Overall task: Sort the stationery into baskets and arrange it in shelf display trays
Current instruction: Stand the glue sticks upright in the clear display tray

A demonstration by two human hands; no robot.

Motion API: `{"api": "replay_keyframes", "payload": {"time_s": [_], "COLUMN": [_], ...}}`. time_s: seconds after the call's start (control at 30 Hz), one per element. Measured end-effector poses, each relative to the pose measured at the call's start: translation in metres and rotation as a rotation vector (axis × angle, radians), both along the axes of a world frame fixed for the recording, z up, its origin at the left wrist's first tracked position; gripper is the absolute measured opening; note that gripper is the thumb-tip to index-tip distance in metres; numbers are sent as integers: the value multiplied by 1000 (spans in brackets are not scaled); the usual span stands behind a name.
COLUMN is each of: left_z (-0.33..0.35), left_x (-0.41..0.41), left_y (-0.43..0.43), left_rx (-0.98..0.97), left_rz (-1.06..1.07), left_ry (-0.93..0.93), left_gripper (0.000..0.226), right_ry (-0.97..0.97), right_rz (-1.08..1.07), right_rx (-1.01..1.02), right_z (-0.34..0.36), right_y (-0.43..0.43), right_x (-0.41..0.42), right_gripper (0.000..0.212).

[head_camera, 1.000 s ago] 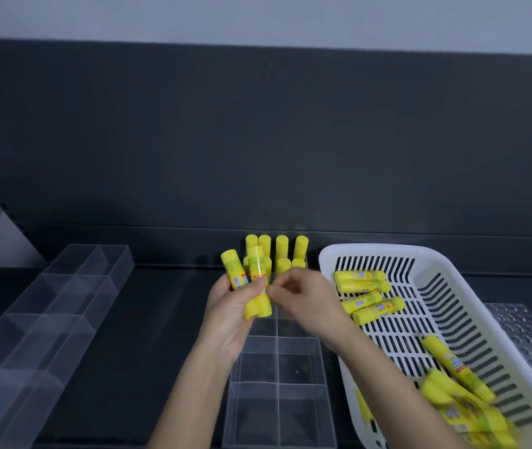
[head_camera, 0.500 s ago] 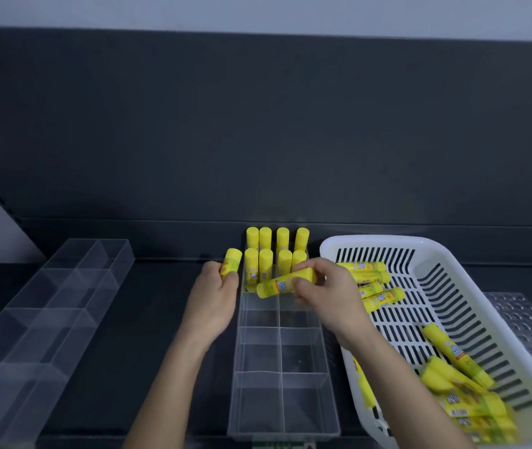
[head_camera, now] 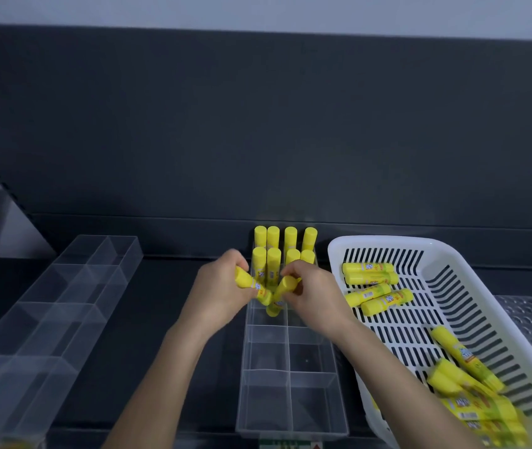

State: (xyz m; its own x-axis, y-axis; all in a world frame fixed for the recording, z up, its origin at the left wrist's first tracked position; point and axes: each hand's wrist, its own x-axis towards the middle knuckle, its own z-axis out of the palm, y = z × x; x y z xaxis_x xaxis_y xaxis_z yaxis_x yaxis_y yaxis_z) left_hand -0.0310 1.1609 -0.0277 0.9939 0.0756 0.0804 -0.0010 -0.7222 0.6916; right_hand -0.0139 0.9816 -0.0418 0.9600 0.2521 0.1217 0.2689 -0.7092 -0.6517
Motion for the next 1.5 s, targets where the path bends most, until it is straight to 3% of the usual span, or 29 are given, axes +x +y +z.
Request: {"api": "replay_keyframes", "payload": {"time_s": [0.53,0.73,0.87,1.0,1.17,1.5], "left_z": [-28,-27,-17,-7,6,5], "left_x": [21,20,19,15,14,23], "left_y": [-9,-5,-4,-10,-32,-104], "left_rx": [220,181,140,77,73,141], "left_rz": [-258,-240,-226,-255,-350,-509], "left_ry": [19,35,-59,-138,-221,-182], "left_gripper": [24,54,52,47,45,37], "right_ry": [8,3,-39,-69,-104,46], "right_rz": [62,33,25,-52,-158,-223], "right_rx": [-23,-18,-21,-60,-96,-341], "right_z": [-6,-5,0,6,7,-9], "right_y": [13,11,5,-15,-50,-151], "right_x": [5,4,1,-6,-12,10], "right_gripper": [25,32,39,44,36,39]}}
